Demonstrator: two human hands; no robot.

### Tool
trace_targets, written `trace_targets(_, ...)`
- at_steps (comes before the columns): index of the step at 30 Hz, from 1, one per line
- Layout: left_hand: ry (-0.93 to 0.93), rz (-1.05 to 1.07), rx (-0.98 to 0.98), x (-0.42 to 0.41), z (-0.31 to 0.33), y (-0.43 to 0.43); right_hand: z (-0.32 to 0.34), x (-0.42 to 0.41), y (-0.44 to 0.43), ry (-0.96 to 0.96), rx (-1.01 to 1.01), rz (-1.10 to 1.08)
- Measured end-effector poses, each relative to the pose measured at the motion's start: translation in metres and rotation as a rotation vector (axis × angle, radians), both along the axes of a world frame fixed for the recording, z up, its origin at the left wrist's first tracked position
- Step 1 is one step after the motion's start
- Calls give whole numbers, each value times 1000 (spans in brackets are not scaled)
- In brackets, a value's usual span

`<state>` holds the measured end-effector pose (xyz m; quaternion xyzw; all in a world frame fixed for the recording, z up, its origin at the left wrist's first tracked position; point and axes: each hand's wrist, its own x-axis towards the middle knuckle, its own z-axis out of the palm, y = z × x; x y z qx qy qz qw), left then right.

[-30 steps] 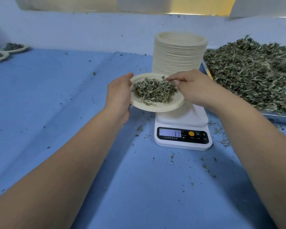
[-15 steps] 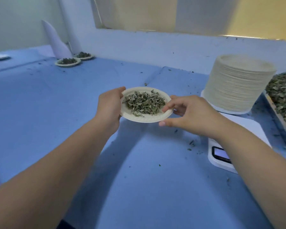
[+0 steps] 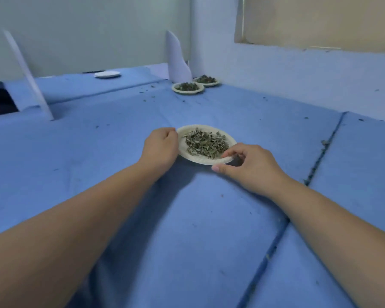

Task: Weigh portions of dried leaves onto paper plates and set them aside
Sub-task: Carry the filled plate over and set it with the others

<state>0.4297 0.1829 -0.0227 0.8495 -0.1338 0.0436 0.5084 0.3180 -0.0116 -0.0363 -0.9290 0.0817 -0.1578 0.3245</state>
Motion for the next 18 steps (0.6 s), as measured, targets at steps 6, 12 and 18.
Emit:
trace_targets(6,-145,-18,393,94,-12,26,-9,122,19,86,-137,66)
trace_targets(12,-115,-11,628,147,-30,39,-20,237,34,114,-292,19)
trace_targets(18,-150,-104,873,156,-37,38,-16,331,44,160,-317,-83)
